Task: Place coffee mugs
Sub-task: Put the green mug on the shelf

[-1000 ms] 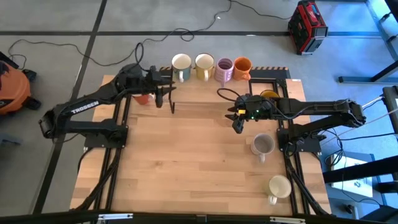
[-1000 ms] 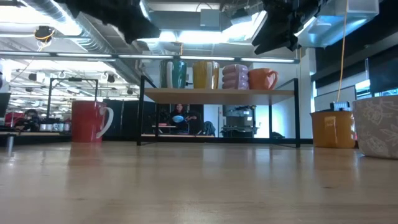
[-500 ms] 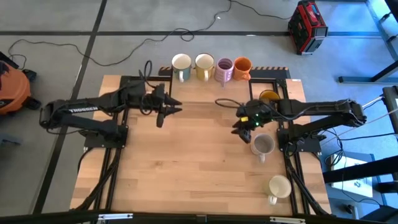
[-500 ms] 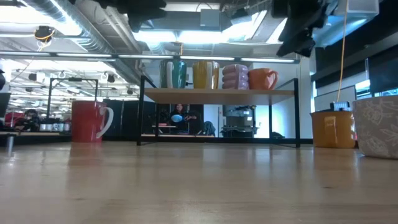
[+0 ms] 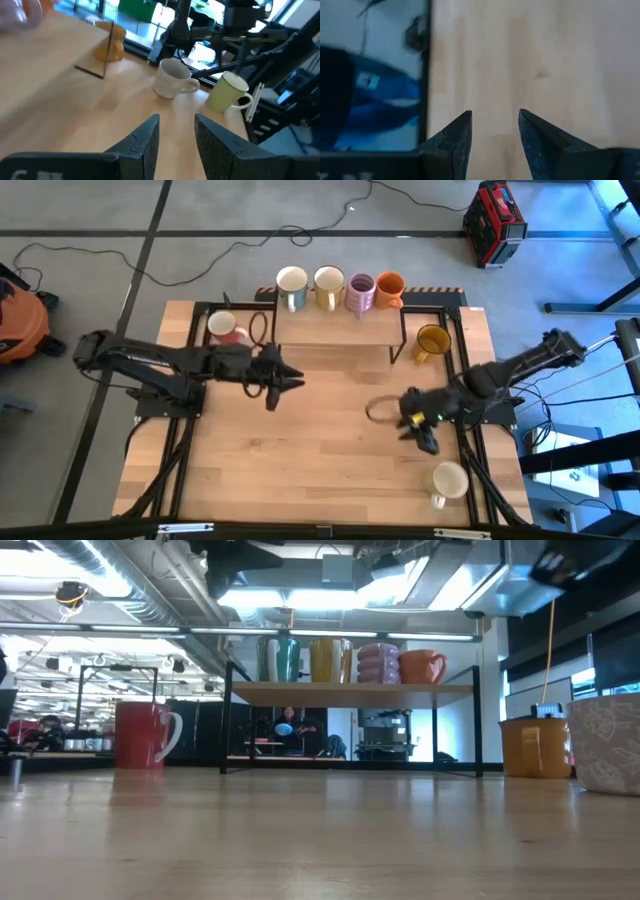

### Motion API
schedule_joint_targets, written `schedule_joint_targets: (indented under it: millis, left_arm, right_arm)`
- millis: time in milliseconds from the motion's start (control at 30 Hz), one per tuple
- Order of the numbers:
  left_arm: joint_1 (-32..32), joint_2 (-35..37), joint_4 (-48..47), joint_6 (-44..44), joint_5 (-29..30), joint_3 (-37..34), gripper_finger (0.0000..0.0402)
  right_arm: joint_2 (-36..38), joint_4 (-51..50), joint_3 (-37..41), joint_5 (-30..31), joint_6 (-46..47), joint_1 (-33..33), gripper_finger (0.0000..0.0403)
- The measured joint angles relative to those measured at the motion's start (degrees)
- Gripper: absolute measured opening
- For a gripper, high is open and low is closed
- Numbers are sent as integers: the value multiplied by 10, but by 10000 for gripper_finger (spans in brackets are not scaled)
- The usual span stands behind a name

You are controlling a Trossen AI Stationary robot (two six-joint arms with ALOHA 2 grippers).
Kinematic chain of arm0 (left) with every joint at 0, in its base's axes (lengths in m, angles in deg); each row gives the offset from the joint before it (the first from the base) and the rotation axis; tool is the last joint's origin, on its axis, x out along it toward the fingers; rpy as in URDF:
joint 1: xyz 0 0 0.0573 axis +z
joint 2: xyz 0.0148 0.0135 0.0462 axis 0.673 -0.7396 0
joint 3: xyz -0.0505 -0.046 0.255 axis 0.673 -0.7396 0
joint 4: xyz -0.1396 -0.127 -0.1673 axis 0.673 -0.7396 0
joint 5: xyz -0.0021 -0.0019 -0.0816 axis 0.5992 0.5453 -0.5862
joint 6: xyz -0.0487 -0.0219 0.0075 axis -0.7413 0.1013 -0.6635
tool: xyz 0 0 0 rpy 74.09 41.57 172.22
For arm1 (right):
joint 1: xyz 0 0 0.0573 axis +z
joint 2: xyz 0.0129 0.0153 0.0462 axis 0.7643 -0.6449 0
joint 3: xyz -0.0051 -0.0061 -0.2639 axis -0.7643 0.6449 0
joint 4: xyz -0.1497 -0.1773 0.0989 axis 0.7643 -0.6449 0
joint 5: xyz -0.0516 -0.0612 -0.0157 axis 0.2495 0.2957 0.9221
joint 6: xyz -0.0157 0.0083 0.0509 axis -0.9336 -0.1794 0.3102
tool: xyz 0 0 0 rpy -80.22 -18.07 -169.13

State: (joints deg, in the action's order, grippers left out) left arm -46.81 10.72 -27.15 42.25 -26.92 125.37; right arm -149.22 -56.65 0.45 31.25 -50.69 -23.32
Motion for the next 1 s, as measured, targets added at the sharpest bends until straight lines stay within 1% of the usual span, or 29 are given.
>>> schedule_joint_targets:
  millis: [200,367,467,667,833,1000]
  left_arm:
    - [-74,-46,47,-76,41,0,118]
    - [-127,-88,99,-108,99,0,118]
    - [-147,-109,130,-116,119,0,118]
    - [-167,-133,146,-151,135,0,118]
    - [-174,-138,146,-152,153,0,118]
    - [-174,-138,147,-153,156,0,118]
  right_arm:
    - [-2,0,0,34,69,113,152]
    - [0,-29,0,34,142,185,152]
    - [0,-65,0,34,187,229,152]
    - [0,-171,0,36,286,313,152]
    - [-1,-184,0,63,336,360,152]
    - [-6,-183,5,89,383,385,152]
